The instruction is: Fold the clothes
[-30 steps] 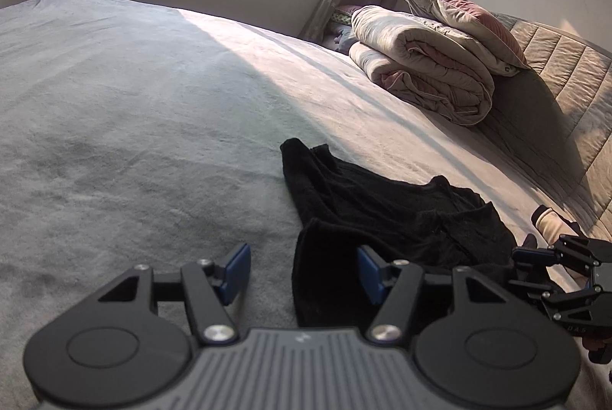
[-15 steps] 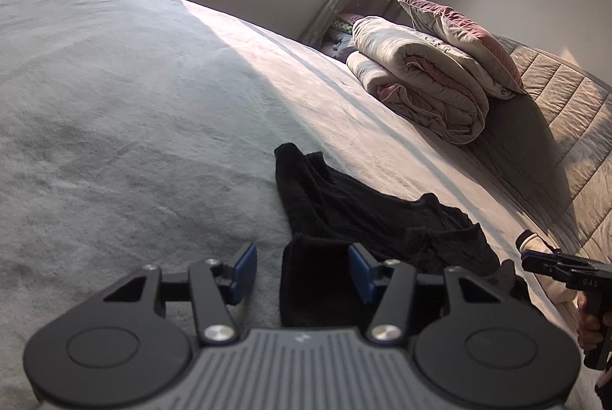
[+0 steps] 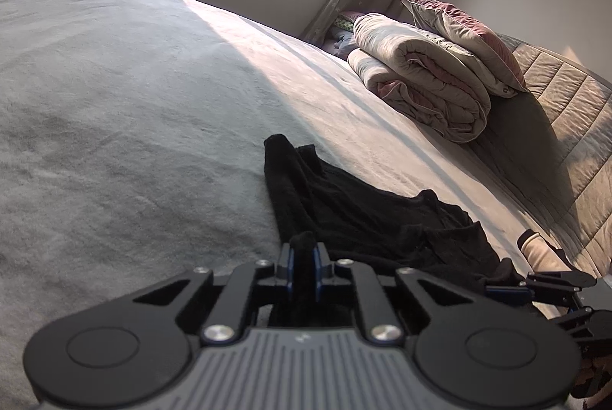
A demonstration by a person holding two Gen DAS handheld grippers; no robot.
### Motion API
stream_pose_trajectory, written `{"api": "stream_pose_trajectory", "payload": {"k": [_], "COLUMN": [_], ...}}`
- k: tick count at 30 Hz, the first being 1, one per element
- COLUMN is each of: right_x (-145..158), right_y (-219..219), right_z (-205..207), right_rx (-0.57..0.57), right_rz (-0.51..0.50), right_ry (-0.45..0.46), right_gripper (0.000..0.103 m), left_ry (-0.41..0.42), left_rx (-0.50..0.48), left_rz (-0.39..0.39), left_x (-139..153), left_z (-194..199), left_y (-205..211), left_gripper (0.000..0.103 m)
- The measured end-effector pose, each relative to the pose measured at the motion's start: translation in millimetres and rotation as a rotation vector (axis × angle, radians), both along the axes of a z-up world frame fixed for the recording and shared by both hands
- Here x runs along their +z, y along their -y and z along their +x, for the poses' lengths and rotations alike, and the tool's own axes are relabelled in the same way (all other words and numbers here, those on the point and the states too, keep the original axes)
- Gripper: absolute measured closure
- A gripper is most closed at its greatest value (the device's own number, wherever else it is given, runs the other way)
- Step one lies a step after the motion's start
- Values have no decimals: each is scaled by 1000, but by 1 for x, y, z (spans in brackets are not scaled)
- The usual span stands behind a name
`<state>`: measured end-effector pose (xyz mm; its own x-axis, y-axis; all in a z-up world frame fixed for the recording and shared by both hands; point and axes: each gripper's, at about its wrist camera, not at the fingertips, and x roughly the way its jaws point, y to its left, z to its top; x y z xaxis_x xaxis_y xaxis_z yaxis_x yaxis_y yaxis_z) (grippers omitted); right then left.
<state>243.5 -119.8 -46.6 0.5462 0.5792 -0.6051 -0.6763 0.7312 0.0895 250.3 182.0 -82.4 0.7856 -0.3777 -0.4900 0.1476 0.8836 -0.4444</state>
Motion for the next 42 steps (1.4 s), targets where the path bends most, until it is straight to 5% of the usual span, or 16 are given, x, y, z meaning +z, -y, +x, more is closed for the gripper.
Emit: {"api": "stream_pose_trajectory", "payload": {"k": [6,11,14,17,20,25,32,34,35,42], "right_x": [-1,11,5,-7,-12,-18,2,8,11,24], "right_y": [17,78,99,107,105,111,116,119,120,124], "right_z": [39,30,28,31,27,25,8,-3,-9,-43], "right_rx": [-271,-378,-440,-471,-471,-564,-556,-556,-555,-610], "right_rz": [-54,63,77,100,141,106,108,115,118,163], "right_ry": [51,23,2,-43,-46,-19,-74,-91,-97,-217], "right_gripper": [62,58,57,57,100,100,87,74,58,56], "left_ry": [-3,-16,-23,-12,20,-28,-98,-134,-151,-292], "left_rx": [67,53,59,69,101,139,174,196,207,274], "left_rz": [7,-13,-16,-13,-6,42,88,74,66,18], "left_x": [1,1,0,0,2,0,20,24,27,40], "left_z": [-3,-5,-5,-8,-15,-12,-31,-40,-45,-79], "left_y": [-2,-7,-6,-2,0,2,2,0,-1,-5], "left_gripper": [90,79,81,95,99,96,66,63,59,50]}}
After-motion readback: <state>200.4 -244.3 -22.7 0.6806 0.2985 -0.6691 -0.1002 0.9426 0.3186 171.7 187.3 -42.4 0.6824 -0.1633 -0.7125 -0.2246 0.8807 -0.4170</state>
